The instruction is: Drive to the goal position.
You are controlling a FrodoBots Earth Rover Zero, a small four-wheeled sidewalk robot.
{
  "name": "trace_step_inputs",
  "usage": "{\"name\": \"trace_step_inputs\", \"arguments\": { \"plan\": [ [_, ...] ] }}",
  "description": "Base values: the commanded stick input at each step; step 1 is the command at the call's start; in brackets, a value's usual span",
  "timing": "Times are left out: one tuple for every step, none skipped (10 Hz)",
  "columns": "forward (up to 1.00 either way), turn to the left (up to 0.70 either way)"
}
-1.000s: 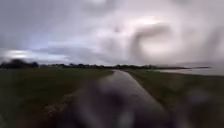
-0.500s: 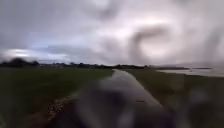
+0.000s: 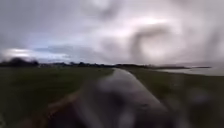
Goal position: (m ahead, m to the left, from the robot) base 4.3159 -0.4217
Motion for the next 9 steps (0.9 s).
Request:
{"name": "trace_step_inputs", "arguments": {
  "plan": [
    [0.7,-0.13],
    [0.7,-0.11],
    [0.7,-0.08],
    [0.7,-0.06],
    [0.7,-0.03],
    [0.7,-0.01],
    [0.7,0.0],
    [0.7,0.0],
    [0.7,0.0]
  ]
}}
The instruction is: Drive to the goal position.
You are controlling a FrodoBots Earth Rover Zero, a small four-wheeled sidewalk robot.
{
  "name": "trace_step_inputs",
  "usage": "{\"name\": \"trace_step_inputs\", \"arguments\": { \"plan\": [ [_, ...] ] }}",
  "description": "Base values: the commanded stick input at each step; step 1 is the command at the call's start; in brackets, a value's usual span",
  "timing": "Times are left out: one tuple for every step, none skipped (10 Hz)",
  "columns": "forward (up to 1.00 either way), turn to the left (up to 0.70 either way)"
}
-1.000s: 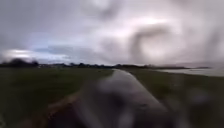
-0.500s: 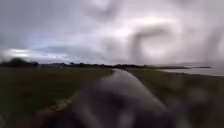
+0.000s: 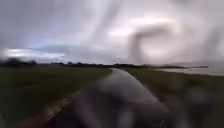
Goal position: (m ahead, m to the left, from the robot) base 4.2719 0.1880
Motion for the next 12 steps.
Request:
{"name": "trace_step_inputs", "arguments": {
  "plan": [
    [0.7,0.0],
    [0.7,0.0],
    [0.7,0.0],
    [0.7,0.0],
    [0.7,0.0],
    [0.7,0.0],
    [0.7,0.0],
    [0.7,0.0],
    [0.7,0.0],
    [0.7,0.0],
    [0.7,0.0],
    [0.7,0.0]
  ]
}}
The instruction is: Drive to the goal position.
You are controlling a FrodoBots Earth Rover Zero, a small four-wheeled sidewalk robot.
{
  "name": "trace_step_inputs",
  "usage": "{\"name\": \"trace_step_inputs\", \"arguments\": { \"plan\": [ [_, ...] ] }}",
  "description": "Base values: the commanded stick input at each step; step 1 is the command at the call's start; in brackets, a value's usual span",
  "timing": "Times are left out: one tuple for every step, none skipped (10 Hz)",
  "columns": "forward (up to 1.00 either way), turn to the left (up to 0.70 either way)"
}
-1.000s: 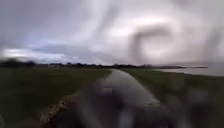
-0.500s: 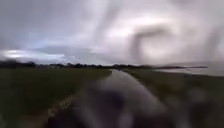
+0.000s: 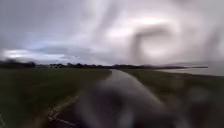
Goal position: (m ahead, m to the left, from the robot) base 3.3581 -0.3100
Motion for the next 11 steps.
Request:
{"name": "trace_step_inputs", "arguments": {
  "plan": [
    [0.7,-0.03],
    [0.7,-0.1],
    [0.7,-0.14],
    [0.7,-0.14],
    [0.7,-0.14],
    [0.7,-0.14],
    [0.7,-0.12],
    [0.7,-0.09],
    [0.7,-0.06],
    [0.7,-0.03],
    [0.7,0.0]
  ]
}}
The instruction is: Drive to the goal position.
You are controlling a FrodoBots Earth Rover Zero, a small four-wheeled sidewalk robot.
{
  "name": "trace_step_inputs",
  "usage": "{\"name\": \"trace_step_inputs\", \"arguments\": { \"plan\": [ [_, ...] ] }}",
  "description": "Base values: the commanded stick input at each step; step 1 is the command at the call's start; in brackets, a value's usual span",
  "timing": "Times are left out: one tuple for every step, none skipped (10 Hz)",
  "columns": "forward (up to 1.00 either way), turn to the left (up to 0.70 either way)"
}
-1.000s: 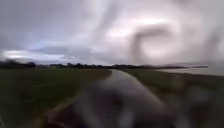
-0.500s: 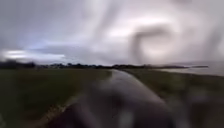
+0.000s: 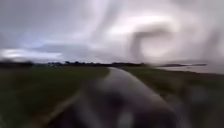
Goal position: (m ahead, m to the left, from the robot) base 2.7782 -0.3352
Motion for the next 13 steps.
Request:
{"name": "trace_step_inputs", "arguments": {
  "plan": [
    [0.7,0.0],
    [0.7,0.0],
    [0.7,0.0],
    [0.7,0.0],
    [0.7,0.0],
    [0.7,0.0],
    [0.7,0.0],
    [0.7,0.0],
    [0.7,0.0],
    [0.7,0.0],
    [0.7,0.0],
    [0.7,0.0],
    [0.7,0.0]
  ]
}}
